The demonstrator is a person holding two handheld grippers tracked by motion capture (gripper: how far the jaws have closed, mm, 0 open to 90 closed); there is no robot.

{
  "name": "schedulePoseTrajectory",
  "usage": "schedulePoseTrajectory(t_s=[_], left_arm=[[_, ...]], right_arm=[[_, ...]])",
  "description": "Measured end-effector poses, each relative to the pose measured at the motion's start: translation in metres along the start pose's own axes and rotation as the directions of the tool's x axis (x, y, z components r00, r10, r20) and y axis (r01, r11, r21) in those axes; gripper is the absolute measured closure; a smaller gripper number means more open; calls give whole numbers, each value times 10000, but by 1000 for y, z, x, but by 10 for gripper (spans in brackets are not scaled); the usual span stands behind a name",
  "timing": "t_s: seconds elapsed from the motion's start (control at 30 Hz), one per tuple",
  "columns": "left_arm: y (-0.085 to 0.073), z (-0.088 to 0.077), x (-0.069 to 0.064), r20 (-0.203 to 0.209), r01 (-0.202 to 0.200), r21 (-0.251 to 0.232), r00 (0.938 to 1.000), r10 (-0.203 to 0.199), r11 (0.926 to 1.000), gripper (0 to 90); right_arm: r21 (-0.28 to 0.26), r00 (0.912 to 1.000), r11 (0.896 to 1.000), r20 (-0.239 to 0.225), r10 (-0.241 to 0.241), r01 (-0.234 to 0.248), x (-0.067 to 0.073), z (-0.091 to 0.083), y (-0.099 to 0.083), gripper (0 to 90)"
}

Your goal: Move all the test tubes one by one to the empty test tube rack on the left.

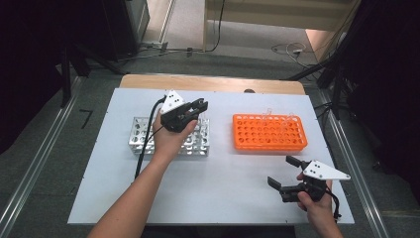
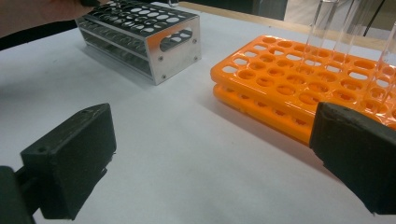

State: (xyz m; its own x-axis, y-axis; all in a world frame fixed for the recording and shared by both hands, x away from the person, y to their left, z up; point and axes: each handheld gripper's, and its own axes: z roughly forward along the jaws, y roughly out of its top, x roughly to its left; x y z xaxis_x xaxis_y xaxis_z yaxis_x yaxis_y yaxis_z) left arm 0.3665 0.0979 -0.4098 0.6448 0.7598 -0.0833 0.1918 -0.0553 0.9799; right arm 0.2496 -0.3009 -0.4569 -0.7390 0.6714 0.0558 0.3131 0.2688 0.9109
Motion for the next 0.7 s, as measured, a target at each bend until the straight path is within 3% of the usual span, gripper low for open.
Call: schedulePoseTrajectory(t_s=[0.5,0.7], left_arm=[[-9,15,2,-545,296,377,9981,-275,9989,758],[-12,19,1,-752,248,629,9970,-201,9977,759]], right_arm=[[-72,10000,10000,-41,16,-17,-1,-2,0,0],[-109,10000,9999,-55,6,-7,-1,-2,1,0]])
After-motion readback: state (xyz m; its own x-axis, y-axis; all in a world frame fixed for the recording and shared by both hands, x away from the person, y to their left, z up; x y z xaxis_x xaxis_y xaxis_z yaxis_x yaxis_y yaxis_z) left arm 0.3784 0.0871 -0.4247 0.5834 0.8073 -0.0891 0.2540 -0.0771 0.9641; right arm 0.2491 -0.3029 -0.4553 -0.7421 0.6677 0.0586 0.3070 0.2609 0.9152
